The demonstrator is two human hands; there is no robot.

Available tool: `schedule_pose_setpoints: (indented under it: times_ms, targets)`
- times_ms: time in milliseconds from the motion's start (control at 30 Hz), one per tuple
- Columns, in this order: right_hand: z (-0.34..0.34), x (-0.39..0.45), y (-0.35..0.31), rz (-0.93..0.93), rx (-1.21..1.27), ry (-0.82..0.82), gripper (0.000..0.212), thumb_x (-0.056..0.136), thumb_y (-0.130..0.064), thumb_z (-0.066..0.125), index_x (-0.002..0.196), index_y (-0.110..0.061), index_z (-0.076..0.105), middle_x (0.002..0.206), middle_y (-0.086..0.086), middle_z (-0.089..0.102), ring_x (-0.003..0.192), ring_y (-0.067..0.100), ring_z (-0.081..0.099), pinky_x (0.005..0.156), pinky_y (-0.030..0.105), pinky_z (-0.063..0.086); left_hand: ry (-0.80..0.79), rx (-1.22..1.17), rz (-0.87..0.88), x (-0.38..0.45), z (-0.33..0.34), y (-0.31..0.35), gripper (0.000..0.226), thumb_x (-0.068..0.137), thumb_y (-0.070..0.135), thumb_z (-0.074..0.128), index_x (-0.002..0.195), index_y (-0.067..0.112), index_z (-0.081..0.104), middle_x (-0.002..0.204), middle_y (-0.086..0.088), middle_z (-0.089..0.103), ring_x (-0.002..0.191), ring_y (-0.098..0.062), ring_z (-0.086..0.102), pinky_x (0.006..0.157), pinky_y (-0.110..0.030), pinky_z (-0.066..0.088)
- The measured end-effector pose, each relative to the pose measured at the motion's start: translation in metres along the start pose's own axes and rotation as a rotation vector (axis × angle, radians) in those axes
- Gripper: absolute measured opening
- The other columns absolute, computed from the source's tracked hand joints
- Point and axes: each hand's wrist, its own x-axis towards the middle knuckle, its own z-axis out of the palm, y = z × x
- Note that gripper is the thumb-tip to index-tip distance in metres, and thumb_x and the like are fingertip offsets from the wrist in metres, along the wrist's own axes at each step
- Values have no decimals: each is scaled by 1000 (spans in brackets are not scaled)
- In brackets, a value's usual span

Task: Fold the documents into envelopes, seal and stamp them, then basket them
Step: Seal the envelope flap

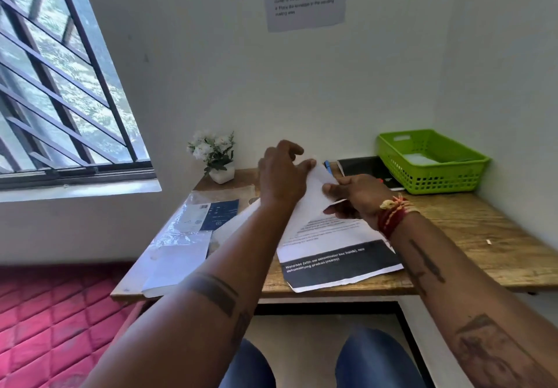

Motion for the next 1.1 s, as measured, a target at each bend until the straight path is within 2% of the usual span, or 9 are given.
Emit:
schedule_pose_setpoints:
  times_ms: [100, 200, 367, 533, 667, 767, 900, 1000, 1100]
  targets:
    - [-3, -22, -28, -258, -9, 239, 17, 92, -22, 71, 88, -5, 75, 73, 11, 72, 58, 20, 69, 56, 28, 54, 83, -33, 86, -4, -10, 37, 22, 96, 44, 68, 94, 22, 62, 90, 6, 63, 88, -16, 59, 80, -32, 43]
    - [-3, -46, -60, -590, -409, 498, 42, 96, -47, 60, 75, -14, 76, 58, 4, 69, 56, 15, 64, 53, 27, 41, -30, -280, -59, -9, -17, 81, 49, 98, 63, 53, 84, 18, 66, 78, 5, 69, 79, -17, 67, 73, -34, 47]
    - [14, -65, -67, -975, -788, 619, 26, 95, -28, 55, 113, -22, 72, 106, 3, 75, 97, 25, 70, 76, 38, 56, -78, -575, -288, -2, -30, 98, 42, 79, 51, 68, 69, 11, 70, 70, -10, 74, 74, -31, 75, 80, -50, 62]
    - [10, -46, -23, -862, -1102, 409, 64, 89, -43, 47, 149, -19, 48, 152, 6, 50, 135, 30, 50, 103, 52, 47, -236, -757, -585, -7, -37, 62, 10, 93, 8, 71, 89, 0, 68, 91, -23, 73, 74, -32, 73, 59, -43, 64]
    - [21, -51, 14, -505, -1319, -58, 87, 93, -57, 59, 161, -31, 12, 170, -4, 6, 155, 21, 10, 123, 46, 20, -509, -675, -915, -22, -32, -1, 14, 107, 16, 53, 101, 7, 61, 84, -12, 70, 69, -24, 68, 46, -34, 60]
    - [31, -52, 36, -372, -1247, -250, 89, 91, -68, 52, 161, -32, 11, 169, -6, 5, 156, 19, 6, 125, 43, 14, -614, -486, -982, -32, -27, -41, 15, 108, 21, 52, 107, 8, 59, 85, -10, 72, 70, -21, 70, 53, -33, 60]
    - [37, -48, 47, -360, -1251, -260, 79, 93, -72, 43, 159, -33, 23, 168, -4, 18, 152, 25, 21, 123, 44, 21, -579, -300, -894, -35, -30, -57, 25, 104, 21, 61, 122, 4, 57, 96, -12, 71, 81, -22, 71, 56, -33, 63]
    - [38, -40, 39, -335, -1191, -244, 70, 98, -67, 38, 157, -31, 30, 164, -3, 29, 149, 29, 26, 121, 45, 24, -582, 213, -534, -25, -24, -63, 43, 102, 34, 62, 130, 2, 56, 121, -17, 68, 109, -29, 69, 92, -39, 61]
    - [42, -29, 34, -312, -1206, -204, 61, 104, -53, 37, 158, -27, 29, 159, 2, 39, 146, 30, 29, 118, 41, 27, -489, 621, -202, -34, -17, -64, 43, 101, 36, 62, 131, 5, 59, 132, -17, 63, 119, -30, 62, 100, -38, 54]
